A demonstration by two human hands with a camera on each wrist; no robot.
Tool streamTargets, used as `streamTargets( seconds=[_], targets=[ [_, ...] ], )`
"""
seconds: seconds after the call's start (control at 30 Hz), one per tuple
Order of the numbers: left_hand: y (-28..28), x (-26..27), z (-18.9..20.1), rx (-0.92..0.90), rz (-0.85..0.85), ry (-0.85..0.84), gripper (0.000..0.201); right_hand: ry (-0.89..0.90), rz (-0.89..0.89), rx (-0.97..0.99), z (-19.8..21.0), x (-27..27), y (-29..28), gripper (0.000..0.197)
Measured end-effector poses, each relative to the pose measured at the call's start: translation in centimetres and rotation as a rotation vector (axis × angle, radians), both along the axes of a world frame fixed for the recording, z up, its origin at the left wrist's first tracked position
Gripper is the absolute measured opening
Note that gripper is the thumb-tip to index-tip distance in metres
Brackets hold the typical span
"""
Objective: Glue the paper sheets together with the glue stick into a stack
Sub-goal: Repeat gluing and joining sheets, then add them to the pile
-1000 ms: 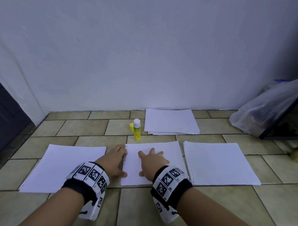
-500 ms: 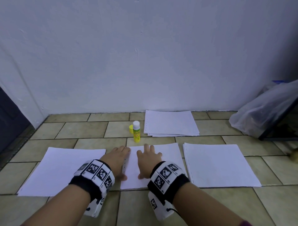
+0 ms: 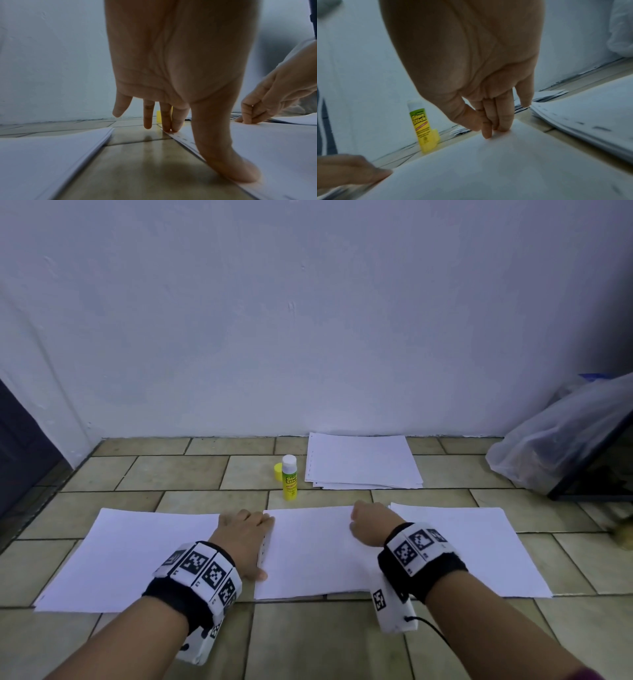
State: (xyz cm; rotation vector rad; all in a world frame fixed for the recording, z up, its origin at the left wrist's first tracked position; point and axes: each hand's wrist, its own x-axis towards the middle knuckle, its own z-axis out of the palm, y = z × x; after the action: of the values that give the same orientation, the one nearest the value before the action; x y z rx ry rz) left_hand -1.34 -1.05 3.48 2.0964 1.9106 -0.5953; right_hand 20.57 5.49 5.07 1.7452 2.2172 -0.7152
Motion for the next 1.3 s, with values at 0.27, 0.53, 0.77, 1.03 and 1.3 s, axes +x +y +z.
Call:
streamTargets(
  seconds=[0.27,0.53,0.77,1.03,1.3],
  targets=[
    [-0.2,-0.1,0.7,-0.036,0.014,-0.019,0.1,-0.097,-0.011,0.149,-1.0,-0.2,1.4,0.02],
    [-0.6,3.0,3.5,-0.013,0.014,0.103,0.08,-0.244,0.215,0.266,-0.2,-3.0,-3.6,0.061],
    [-3.1,4.9,1.4,0.087,-0.14,-0.152,0.057,-0.192,0.269,0.264,-1.6,-5.0,-5.8,0.042],
    [-2.6,3.7,0.3,0.157,0.029,-0.16,0.055,-0.237,0.293,0.243,-2.2,-6.4,-7.7,0.054],
    [-1.4,2.3,-1.1,0.012,0.103,-0.108,0.101,-0.209,0.381,0.183,-2.1,-8.1,-6.5,0.087]
  ],
)
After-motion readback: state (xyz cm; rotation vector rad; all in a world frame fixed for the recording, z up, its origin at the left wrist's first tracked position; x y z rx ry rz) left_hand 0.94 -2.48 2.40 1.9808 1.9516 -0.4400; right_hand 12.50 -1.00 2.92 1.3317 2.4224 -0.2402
